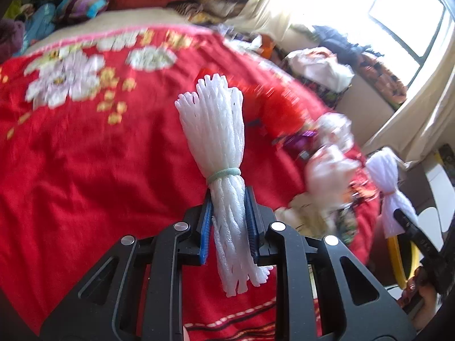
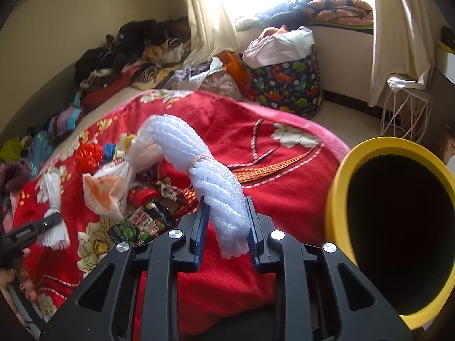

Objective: Collect trash
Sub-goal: 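Grasp a white foam net with the left tool while the right tool grasps another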

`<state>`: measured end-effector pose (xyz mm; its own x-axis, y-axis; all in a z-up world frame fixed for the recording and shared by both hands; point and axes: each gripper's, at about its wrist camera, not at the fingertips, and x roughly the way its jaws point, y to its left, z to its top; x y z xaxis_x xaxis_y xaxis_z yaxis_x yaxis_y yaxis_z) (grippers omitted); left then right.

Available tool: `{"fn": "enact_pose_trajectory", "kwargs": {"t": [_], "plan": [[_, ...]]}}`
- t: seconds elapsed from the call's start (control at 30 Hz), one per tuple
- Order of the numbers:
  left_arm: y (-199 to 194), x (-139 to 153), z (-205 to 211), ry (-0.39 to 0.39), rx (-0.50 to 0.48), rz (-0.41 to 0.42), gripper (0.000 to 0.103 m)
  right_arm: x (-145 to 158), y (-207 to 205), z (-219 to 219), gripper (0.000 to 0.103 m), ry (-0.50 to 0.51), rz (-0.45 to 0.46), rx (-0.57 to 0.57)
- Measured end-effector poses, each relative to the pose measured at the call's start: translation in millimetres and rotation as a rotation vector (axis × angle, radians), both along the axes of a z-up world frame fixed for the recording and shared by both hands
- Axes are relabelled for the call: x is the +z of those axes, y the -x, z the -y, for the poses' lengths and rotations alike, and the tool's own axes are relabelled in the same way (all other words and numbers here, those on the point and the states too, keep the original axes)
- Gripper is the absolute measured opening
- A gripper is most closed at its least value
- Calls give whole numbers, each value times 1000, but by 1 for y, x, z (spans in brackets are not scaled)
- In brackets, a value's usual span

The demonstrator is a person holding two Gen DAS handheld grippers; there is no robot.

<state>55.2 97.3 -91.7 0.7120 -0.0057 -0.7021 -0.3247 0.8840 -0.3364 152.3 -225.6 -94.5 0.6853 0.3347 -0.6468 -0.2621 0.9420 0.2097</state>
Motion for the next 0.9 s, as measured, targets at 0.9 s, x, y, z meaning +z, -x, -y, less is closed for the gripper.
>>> {"fn": "enact_pose_trajectory", "kwargs": {"t": [0.9], "plan": [[-44, 80, 161, -90, -455, 237, 15, 42, 25, 74, 14, -70, 119, -171]]}}
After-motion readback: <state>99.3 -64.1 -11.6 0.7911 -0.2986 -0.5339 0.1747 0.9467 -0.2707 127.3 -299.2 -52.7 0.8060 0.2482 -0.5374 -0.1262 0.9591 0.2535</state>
